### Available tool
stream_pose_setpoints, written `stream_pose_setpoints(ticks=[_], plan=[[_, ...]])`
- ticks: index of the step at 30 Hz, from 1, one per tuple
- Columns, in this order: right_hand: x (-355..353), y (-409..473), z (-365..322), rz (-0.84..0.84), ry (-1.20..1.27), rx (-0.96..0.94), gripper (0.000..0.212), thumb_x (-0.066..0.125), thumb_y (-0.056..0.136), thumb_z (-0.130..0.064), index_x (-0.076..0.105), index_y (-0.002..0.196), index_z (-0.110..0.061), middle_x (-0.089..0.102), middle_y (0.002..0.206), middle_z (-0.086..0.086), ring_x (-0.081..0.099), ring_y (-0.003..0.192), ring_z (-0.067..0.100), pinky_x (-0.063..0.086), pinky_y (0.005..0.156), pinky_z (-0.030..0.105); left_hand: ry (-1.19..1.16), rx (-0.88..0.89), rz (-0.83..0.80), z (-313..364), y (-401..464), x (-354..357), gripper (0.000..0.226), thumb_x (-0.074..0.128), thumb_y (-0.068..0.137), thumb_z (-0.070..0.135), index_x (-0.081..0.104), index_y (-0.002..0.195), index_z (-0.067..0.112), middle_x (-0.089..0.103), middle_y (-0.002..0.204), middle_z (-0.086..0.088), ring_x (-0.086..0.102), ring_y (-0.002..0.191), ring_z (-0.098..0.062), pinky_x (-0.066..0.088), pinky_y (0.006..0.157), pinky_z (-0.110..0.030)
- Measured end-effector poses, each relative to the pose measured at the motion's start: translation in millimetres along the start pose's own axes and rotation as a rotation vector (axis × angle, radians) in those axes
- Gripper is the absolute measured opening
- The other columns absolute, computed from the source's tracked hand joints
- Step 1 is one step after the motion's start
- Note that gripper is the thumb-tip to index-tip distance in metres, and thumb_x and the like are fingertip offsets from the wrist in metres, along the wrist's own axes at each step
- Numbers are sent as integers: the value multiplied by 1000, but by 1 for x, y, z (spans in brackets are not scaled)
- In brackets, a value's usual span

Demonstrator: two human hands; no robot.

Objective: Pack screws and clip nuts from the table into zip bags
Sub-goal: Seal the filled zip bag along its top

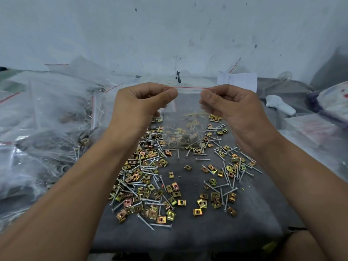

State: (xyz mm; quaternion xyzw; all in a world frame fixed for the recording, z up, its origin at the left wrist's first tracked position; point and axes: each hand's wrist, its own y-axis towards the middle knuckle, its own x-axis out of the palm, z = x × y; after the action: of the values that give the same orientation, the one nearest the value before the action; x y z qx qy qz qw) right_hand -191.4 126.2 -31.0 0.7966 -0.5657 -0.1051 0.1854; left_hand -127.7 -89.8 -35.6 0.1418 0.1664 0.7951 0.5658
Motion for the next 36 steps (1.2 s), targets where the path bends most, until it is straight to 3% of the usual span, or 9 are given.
stream_pose_setpoints(ticks=[5,10,13,17,23,31,36], plan=[[-6,1,-5,-30,-93,-48,22,84,76,-31,81,93,-18,79,93,9,76,94,26,57,99,43,-55,3,4,1,0,0,16,85,86,27,86,98,16,79,89,-11,66,82,-21,50,60,-22],[1,1,-6,-30,-51,-64,24,84,75,-27,79,94,-13,79,90,9,76,88,23,60,86,32,-43,-19,5,-2,2,7,9,84,89,27,85,94,20,77,84,-4,63,79,-21,50,62,-28],[3,0,-7,-41,-31,-91,21,85,74,-29,80,92,-18,78,89,6,74,88,23,60,92,36,-34,-4,-36,-1,1,7,8,86,87,23,86,95,22,79,85,-1,65,74,-13,49,59,-23],[-1,1,-6,-64,-5,-95,19,84,78,-29,80,94,-21,77,90,1,73,91,19,58,98,40,-87,-25,-31,-3,2,6,4,86,86,20,86,90,20,76,83,-2,60,71,-15,46,56,-25],[2,1,-3,-65,33,-73,23,81,77,-23,76,97,-12,76,87,3,73,86,19,59,96,43,-111,-53,-110,-7,0,11,25,87,77,36,87,96,20,74,81,0,57,67,-11,47,57,-23],[2,0,-2,3,-31,-106,24,81,76,-24,77,96,-11,78,86,4,74,84,20,62,90,37,-76,-59,-89,-9,1,14,20,86,80,38,87,95,25,74,80,4,54,68,-10,43,61,-25],[2,0,-3,-46,-26,-69,26,82,77,-28,78,97,-12,78,89,8,73,87,20,61,92,38,-115,-64,-60,-4,0,16,7,86,84,25,87,90,21,73,77,2,54,69,-13,41,63,-29]])
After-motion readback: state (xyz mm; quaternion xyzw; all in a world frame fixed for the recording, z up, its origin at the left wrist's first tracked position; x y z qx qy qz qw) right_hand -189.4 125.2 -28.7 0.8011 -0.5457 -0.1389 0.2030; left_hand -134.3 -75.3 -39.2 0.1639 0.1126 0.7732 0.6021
